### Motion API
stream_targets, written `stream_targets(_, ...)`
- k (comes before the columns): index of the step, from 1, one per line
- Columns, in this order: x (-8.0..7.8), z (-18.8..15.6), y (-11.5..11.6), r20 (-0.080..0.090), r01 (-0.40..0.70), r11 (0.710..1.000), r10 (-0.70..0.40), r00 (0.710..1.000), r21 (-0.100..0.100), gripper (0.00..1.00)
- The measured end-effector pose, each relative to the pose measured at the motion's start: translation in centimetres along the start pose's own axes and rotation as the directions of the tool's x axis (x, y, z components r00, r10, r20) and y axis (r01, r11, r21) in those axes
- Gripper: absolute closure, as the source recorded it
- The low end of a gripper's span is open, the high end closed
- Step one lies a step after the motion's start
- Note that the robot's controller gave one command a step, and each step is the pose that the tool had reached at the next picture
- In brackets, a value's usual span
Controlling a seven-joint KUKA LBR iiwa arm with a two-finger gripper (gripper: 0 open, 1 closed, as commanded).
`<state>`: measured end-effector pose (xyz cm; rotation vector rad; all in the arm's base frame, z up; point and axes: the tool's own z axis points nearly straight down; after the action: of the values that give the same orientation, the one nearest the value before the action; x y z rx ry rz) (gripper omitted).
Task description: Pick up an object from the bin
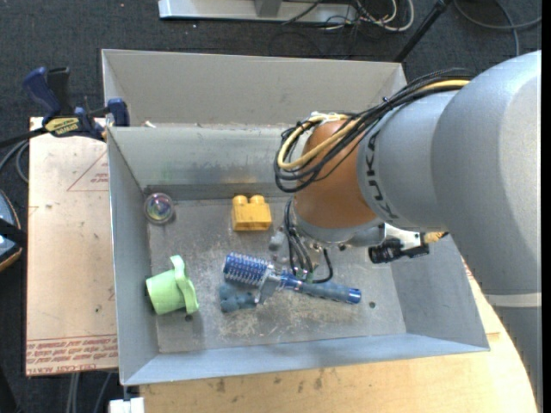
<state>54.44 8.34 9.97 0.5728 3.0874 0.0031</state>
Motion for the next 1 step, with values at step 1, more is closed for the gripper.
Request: stream_targets(1,-0.13,2.47,-0.21,0.008,-0.018,1.000,0.018,1.000,-0.004,0.00)
